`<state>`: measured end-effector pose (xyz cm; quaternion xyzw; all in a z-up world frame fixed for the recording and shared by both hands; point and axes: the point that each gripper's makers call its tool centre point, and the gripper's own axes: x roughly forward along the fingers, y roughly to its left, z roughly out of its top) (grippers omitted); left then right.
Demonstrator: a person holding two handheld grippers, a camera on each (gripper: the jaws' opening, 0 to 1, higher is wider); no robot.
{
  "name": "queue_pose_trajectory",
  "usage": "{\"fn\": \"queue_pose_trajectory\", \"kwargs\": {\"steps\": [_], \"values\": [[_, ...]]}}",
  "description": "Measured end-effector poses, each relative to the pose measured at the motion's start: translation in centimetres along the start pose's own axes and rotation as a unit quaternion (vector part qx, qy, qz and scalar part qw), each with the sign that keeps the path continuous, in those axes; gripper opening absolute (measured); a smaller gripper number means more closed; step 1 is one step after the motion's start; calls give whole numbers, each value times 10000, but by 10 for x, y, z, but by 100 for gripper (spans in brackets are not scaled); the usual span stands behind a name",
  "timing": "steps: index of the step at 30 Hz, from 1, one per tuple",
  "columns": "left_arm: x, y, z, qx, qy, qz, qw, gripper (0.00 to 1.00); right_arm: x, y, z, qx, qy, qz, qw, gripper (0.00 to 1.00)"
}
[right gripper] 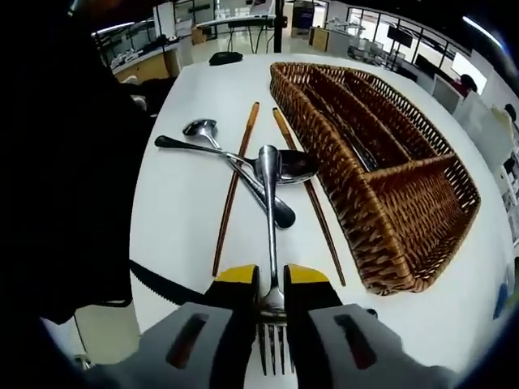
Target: Arrange the knives, forks, and spoons in their matching storage slots by inserting each utensil handle-first until every utensil is classified and aligned in the correct compartment
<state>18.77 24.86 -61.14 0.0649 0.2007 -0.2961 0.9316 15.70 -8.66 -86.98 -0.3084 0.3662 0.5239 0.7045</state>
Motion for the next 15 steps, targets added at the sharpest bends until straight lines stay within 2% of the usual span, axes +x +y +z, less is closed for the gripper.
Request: {"fn": "queue_pose_trajectory", "kwargs": {"steps": [3,4,8,11,15], "values": [[1,1,2,23,7,10,10000,100,-5,-3,1,130,-25,-88,9999,12],[1,0,4,44,-5,15,10000,100,-9,-5,-1,446,-48,-207,9988,13],[2,0,6,22,-43,23,10000,100,-24,-7,-9,965,-51,-477,9942,8],[5,-2,5,23,-20,-3,10000,100,-31,-1,-11,1394,-89,-426,9893,5],[10,-7,7,32,-37,-84,10000,100,-31,0,-17,1377,103,-449,9894,7]]}}
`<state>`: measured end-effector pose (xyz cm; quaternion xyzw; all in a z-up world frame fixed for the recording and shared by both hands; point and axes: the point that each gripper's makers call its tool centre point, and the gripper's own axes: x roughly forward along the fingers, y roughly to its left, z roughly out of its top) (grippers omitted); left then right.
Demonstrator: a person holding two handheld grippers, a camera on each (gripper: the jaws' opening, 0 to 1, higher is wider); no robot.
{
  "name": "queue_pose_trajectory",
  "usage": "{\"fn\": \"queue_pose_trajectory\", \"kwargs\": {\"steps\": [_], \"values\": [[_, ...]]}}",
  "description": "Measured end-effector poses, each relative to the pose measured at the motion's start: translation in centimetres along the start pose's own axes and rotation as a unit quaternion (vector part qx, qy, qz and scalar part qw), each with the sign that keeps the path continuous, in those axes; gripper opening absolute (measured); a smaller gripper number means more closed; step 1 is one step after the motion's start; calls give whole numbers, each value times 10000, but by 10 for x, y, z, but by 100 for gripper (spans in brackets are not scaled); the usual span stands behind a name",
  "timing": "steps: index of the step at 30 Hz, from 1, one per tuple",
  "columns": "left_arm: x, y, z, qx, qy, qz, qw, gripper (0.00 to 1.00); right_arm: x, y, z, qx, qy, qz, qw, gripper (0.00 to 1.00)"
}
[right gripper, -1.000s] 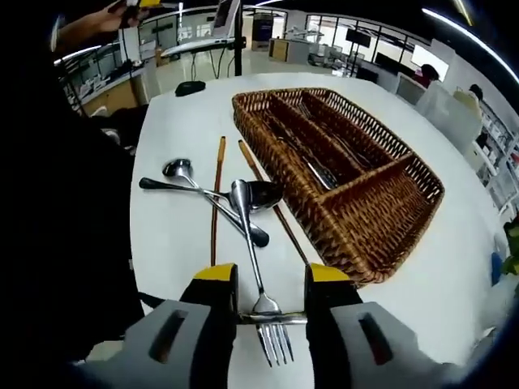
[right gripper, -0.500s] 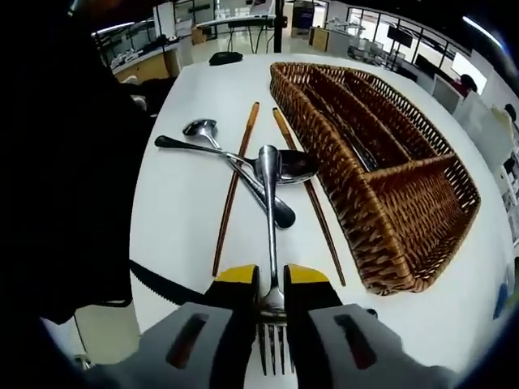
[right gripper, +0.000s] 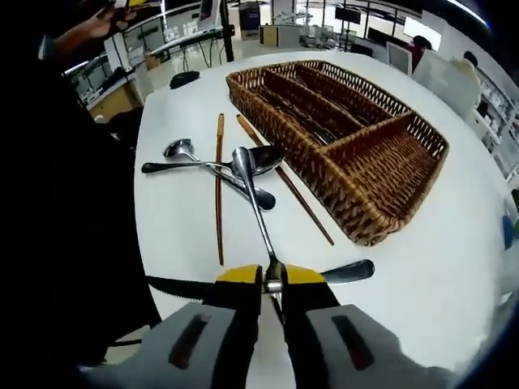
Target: Arrange the knives, forks, and spoons in their matching storage slots by inserting each utensil handle-first until every utensil is classified and aligned in the correct compartment
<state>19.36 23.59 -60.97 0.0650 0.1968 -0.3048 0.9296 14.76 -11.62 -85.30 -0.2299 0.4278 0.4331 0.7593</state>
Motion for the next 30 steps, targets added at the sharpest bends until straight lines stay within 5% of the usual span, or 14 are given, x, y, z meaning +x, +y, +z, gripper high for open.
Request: {"fn": "queue_pose_trajectory", "kwargs": {"steps": [6,12,19,30], "values": [[1,-2,3,19,-43,-39,10000,100,-3,5,-6,963,306,-2,9949,4],[-4,-1,-5,20,40,-19,10000,100,-2,3,-21,1353,789,-161,9875,5],[-8,3,-6,28,30,4,10000,100,5,2,-20,1731,872,-325,9805,19],[-12,13,-8,43,30,14,10000,100,7,-5,-18,2119,962,-630,9705,21]]}}
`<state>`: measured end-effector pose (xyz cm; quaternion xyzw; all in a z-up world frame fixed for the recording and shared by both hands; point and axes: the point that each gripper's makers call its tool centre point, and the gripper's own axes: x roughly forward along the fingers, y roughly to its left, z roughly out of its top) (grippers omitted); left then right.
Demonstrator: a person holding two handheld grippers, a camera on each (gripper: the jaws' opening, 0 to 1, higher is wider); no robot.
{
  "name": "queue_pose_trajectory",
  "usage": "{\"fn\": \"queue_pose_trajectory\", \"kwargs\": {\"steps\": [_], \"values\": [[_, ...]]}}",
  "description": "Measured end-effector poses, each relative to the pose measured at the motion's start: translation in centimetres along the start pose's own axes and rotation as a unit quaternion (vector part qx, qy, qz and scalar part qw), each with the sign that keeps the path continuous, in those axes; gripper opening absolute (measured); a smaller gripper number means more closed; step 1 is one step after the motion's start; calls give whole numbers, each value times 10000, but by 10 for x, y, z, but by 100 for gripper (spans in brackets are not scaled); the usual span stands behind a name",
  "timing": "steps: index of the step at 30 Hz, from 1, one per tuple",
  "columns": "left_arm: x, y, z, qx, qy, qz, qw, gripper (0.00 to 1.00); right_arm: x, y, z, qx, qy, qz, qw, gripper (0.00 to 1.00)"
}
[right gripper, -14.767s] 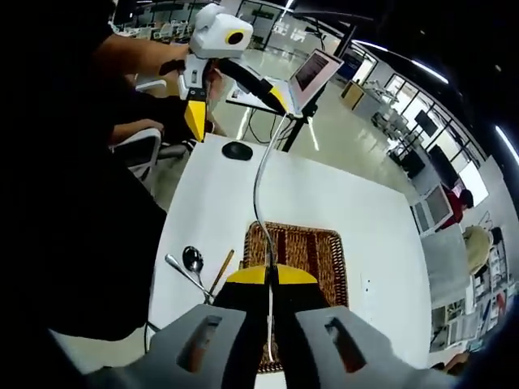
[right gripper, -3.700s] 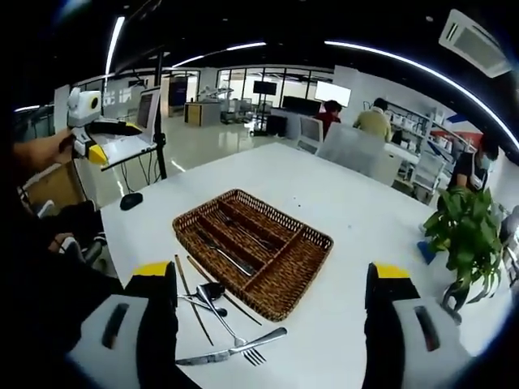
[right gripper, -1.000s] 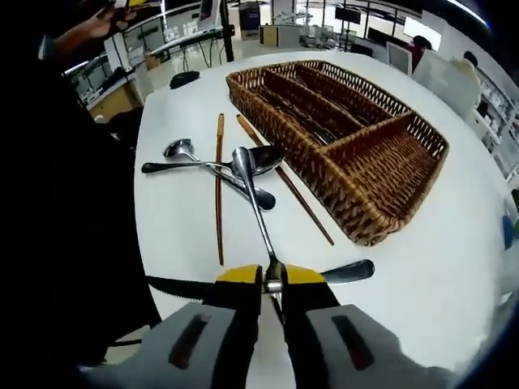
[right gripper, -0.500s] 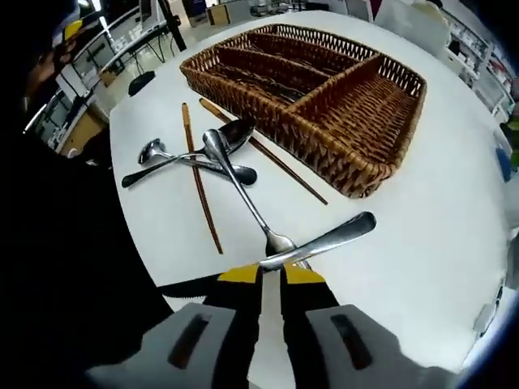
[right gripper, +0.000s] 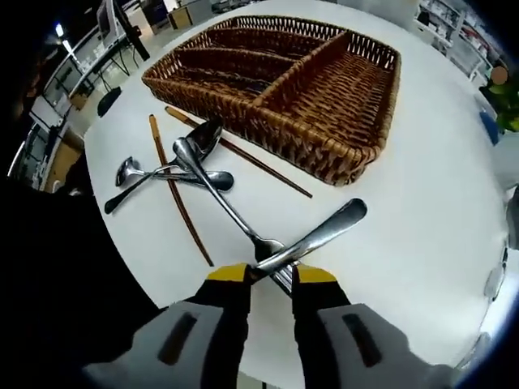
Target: Arrange the knives, forks, and spoons in their matching storage slots by inserting each utensil handle-first until every utensil is classified and aligned in the correct compartment
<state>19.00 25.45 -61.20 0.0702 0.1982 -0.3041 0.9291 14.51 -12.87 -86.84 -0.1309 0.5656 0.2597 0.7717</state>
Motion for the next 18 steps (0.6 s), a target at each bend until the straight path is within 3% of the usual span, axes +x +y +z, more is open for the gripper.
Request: {"fn": "queue_pose_trajectory", "kwargs": {"steps": [5,13,14,15,18], "values": [[1,-1,0,-1,7,-19,10000,100,2,3,3,-151,-54,-136,9998,14],[1,0,1,-12,-24,-10,10000,100,-3,-4,2,320,-370,-298,9984,8],[1,0,0,-15,-17,-10,10000,100,-5,-6,2,333,-404,-364,9980,0],[1,1,-1,-24,-14,-14,10000,100,-7,-8,4,-36,-450,-357,9983,0],[3,-1,-1,-28,-18,-31,10000,100,-2,1,-3,404,-282,-184,9986,0]]}}
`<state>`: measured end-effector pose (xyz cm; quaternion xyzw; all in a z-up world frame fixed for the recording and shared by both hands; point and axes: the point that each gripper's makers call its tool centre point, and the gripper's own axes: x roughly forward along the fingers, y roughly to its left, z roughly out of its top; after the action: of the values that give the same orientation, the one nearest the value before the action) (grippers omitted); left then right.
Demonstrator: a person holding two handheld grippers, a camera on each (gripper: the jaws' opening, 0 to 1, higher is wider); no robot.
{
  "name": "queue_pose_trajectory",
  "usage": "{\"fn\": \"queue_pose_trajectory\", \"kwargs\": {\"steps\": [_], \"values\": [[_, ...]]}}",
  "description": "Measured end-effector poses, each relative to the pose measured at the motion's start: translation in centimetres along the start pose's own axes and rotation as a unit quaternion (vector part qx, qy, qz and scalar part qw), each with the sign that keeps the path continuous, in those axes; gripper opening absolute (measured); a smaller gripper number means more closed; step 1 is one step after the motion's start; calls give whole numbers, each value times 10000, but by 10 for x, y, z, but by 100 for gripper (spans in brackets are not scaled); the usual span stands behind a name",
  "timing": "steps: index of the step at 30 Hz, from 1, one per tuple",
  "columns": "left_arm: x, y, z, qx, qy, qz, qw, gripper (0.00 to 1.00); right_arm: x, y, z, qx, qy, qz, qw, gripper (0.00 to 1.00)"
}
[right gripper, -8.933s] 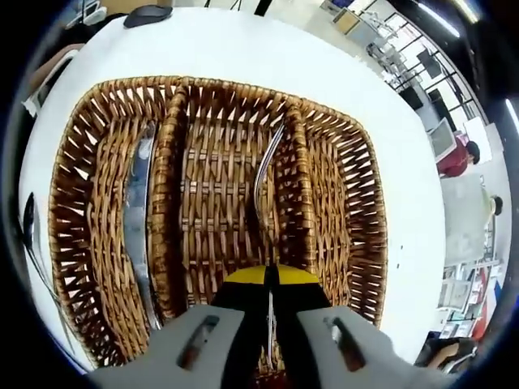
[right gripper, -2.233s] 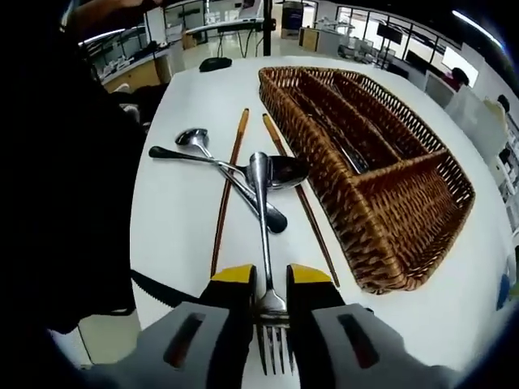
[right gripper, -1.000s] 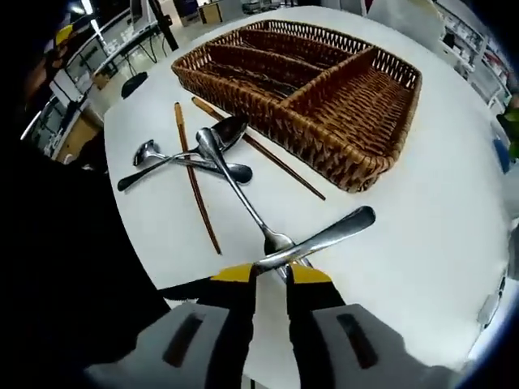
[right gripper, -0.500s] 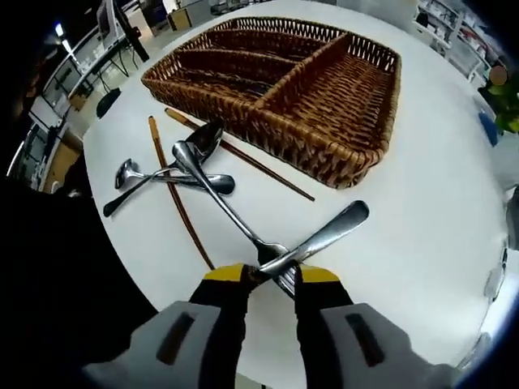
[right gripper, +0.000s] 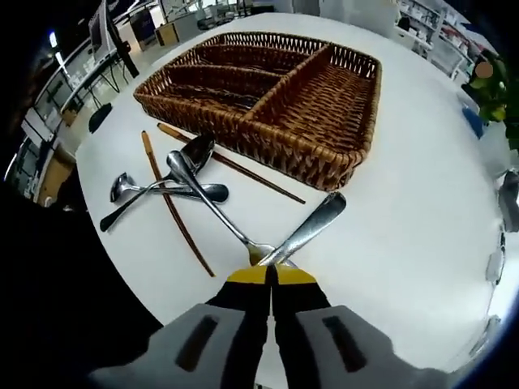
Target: Arrange the knives, forks, and spoons in their matching storage slots by inserting each utensil handle-first until every utensil is classified and aligned in the correct compartment
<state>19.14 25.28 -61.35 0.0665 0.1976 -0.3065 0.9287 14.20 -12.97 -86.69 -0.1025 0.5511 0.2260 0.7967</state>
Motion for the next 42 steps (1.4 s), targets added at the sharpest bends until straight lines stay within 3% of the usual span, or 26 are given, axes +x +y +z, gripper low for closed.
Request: {"fn": "queue_pose_trajectory", "kwargs": {"steps": [7,12,15,16,18,22,27,31,36,39,40,42], "values": [[6,-7,6,19,-37,-64,10000,100,3,14,-5,803,-25,296,9963,14],[7,-10,5,11,-32,-85,10000,100,7,24,-1,667,-30,235,9975,19],[8,-12,6,15,-24,-96,10000,100,9,16,1,137,-6,-48,9999,15],[8,-12,6,24,-24,-96,9999,100,9,20,0,248,16,-5,9997,15],[8,-12,7,11,-44,-96,9999,100,10,18,1,33,-64,-93,9999,14],[9,-11,9,21,-61,-79,9999,100,7,13,1,283,-96,-73,9995,9],[9,-10,9,17,-51,-65,10000,100,4,7,-1,252,-121,5,9996,9],[11,-11,10,30,-51,-78,10000,100,5,5,1,716,-236,63,9971,10],[14,-14,11,51,-24,-99,9999,100,7,4,11,887,-397,-56,9953,24],[16,-16,11,75,-4,-123,9999,100,9,-4,11,573,-518,-454,9960,13],[17,-17,11,71,-6,-132,9999,100,8,-6,3,547,-412,-537,9962,13],[19,-21,11,73,12,-153,9999,100,9,-5,6,642,-608,-460,9950,12]]}}
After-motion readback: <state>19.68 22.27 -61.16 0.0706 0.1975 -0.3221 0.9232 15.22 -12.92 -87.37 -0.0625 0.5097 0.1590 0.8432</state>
